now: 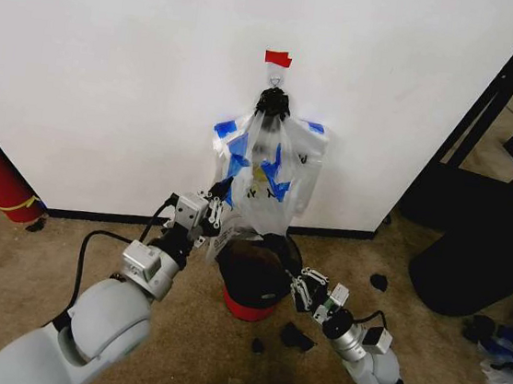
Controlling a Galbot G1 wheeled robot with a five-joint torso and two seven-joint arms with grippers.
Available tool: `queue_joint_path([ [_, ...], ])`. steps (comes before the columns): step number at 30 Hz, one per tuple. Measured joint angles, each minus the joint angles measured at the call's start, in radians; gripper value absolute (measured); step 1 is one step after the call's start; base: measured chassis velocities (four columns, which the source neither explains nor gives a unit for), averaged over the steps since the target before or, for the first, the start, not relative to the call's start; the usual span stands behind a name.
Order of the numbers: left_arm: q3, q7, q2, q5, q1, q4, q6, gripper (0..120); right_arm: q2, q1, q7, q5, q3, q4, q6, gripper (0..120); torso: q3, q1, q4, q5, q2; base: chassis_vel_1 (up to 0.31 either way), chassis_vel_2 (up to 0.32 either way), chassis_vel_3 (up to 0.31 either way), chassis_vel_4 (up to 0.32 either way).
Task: Pick up the garbage bag from the wall and place it over the trash bin.
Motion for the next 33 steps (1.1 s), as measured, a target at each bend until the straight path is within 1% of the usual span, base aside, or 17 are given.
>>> queue_joint_path([
  [8, -0.002, 0.014, -0.011, 0.003, 0.012, 0.006, -0.024, 0, -0.011, -0.02, 0.007, 0.004, 0.006, 0.01, 0.021, 0, 0.0, 0.0, 0.0, 0.0, 0.0, 0.0, 0.0, 0.0, 0.0],
  [11, 0.007, 0.021, -0.014, 0.002, -0.009, 0.023, -0.027, 0, -0.022, -0.043, 0.058, -0.001, -0.002, 0.026, 0.046, 0, 0.0, 0.0, 0.0, 0.0, 0.0, 0.0, 0.0, 0.0, 0.0],
  [14, 0.013, 0.029, -0.012, 0.0, -0.032, 0.041, -0.029, 0, -0.027, -0.061, 0.069, 0.003, -0.002, 0.049, 0.057, 0, 0.0, 0.0, 0.0, -0.0001, 0.0, 0.0, 0.0, 0.0, 0.0],
  [15, 0.014, 0.03, -0.012, -0.001, -0.039, 0.047, -0.029, 0, -0.028, -0.069, 0.066, 0.008, 0.0, 0.059, 0.059, 0, 0.0, 0.0, -0.0001, -0.0001, 0.0, 0.0, 0.0, 0.0, 0.0],
  [17, 0.021, 0.03, -0.01, -0.006, -0.064, 0.072, -0.03, 0, -0.031, -0.093, 0.019, 0.035, 0.019, 0.094, 0.063, 0, 0.0, 0.0, 0.0, 0.0, 0.0, 0.0, 0.0, 0.0, 0.0],
  [20, 0.029, 0.03, -0.01, -0.007, -0.082, 0.093, -0.033, 0, -0.033, -0.113, -0.035, 0.058, 0.039, 0.125, 0.063, 5, 0.0, 0.0, 0.0, -0.0001, 0.0, 0.0, 0.0, 0.0, 0.0],
  [24, 0.041, 0.032, -0.015, -0.008, -0.111, 0.129, -0.042, 0, -0.038, -0.149, -0.137, 0.08, 0.086, 0.193, 0.062, 18, 0.0, 0.0, -0.0001, -0.0001, 0.0, 0.0, 0.0, 0.0, 0.0],
  [26, 0.046, 0.032, -0.021, -0.008, -0.119, 0.137, -0.044, 0, -0.044, -0.157, -0.137, 0.083, 0.094, 0.218, 0.062, 26, 0.0, 0.0, -0.0001, -0.0001, 0.0, 0.0, 0.0, 0.0, 0.0],
  [27, 0.046, 0.032, -0.021, -0.008, -0.119, 0.137, -0.044, 0, -0.044, -0.157, -0.137, 0.083, 0.094, 0.218, 0.062, 26, 0.0, 0.0, -0.0001, -0.0001, 0.0, 0.0, 0.0, 0.0, 0.0],
  [29, 0.051, 0.033, -0.027, -0.008, -0.125, 0.141, -0.046, 0, -0.049, -0.159, -0.058, 0.087, 0.086, 0.258, 0.064, 34, 0.0, 0.0, -0.0002, 0.0, 0.0, 0.0, 0.0, 0.0, 0.0],
  [31, 0.057, 0.035, -0.033, -0.006, -0.129, 0.142, -0.05, 0, -0.051, -0.151, 0.09, 0.076, 0.061, 0.304, 0.067, 43, 0.0, 0.0, -0.0001, -0.0001, 0.0, 0.0, 0.0, 0.0, 0.0],
  [33, 0.066, 0.037, -0.037, -0.004, -0.137, 0.143, -0.052, 0, -0.054, -0.128, 0.249, 0.025, 0.038, 0.347, 0.061, 51, 0.0, 0.0, 0.0001, 0.0, 0.0, 0.0, 0.0, 0.0, 0.0],
])
